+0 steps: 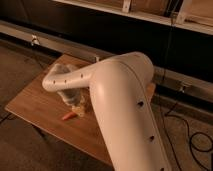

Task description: Place the pepper in the ceramic cup

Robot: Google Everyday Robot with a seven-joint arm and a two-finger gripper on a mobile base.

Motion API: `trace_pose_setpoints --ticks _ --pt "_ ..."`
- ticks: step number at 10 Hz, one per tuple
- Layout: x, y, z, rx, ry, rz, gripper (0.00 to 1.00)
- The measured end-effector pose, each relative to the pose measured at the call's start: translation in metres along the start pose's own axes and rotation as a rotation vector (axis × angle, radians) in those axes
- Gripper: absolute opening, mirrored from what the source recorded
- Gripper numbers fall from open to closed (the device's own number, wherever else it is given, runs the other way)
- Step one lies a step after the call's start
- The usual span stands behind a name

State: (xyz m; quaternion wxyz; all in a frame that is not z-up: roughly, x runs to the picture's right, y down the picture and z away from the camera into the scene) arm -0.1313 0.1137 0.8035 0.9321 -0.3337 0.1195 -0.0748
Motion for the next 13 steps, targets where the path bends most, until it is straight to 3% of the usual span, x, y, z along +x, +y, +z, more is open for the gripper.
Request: trace_pose_setpoints --ticks 5,9,11,13 --pt "-0.005 0.004 0.010 -0.026 -0.029 -0.006 0.65" --pt "-0.015 0.006 0.020 -0.011 -0.052 0.008 0.65" --pt "-0.017 0.008 0.022 -0.007 -0.057 0.012 0.54" --pt "-0.016 0.007 0.020 -0.003 -0.062 0.027 0.32"
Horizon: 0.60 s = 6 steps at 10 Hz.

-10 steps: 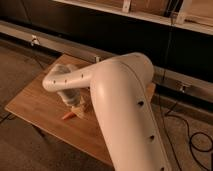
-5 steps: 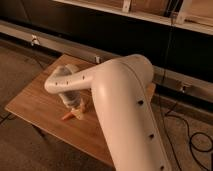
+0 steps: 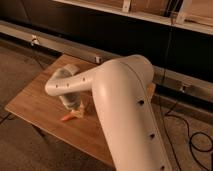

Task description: Place the pepper in the ceramic cup

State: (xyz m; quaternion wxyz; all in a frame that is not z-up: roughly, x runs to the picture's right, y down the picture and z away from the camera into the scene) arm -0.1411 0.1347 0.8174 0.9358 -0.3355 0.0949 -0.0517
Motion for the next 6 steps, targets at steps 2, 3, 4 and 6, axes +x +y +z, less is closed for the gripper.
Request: trace_pose_setpoints --ticks 2,3,4,6 --pt "0.001 -0.002 -0.003 0.006 -0.004 0.012 0.11" --pt "0.001 -0.003 -0.004 0.009 -0.004 0.016 0.04" --pt "0.002 -0.006 -0.006 0.016 -0.007 0.023 0.00" --pt "0.001 -0.019 -0.021 0.045 -0.030 0.065 0.00"
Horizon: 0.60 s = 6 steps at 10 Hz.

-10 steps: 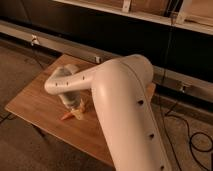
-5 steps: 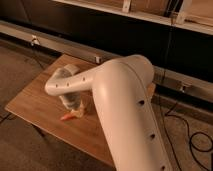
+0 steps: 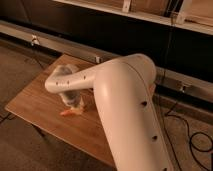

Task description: Place the pepper in the ceramic cup

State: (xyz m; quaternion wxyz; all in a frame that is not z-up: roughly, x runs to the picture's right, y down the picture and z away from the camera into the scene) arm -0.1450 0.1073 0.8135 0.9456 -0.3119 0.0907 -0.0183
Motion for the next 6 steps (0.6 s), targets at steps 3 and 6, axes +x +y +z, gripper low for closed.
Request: trace_pose_setpoints --ticks 3,6 --pt "0.000 -0.028 -0.024 0.054 -0.040 0.122 0.00" --pt "0.006 -0.072 -0.045 0.141 -0.085 0.365 0.00"
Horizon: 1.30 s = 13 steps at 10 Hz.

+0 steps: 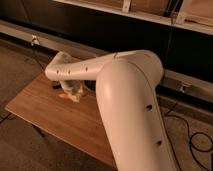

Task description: Place the pepper in the ceramic cup

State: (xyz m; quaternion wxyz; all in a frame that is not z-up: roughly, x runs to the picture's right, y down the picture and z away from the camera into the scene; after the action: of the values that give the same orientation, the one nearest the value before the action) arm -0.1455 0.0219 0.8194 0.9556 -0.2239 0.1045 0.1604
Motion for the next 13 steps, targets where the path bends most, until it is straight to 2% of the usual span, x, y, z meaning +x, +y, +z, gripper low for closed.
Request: trace_pose_setpoints --ticks 1,2,3,5,8,9,13 --pt "0.000 -0.010 -0.001 0.020 -0.003 0.052 0.00" --pt "0.000 -0.030 -0.001 0.056 -0.007 0.150 0.00" --pt "0.000 -0.046 -0.002 0.080 -0.011 0.219 0.00" --pt "0.003 -0.073 -0.001 0.118 -0.005 0.326 0.00" --pt "0.011 -0.112 0.014 0.160 0.038 0.438 0.00" --pt "0.011 -0.118 0.017 0.167 0.047 0.452 0.00" --pt "0.023 -0.155 0.035 0.207 0.125 0.537 0.00"
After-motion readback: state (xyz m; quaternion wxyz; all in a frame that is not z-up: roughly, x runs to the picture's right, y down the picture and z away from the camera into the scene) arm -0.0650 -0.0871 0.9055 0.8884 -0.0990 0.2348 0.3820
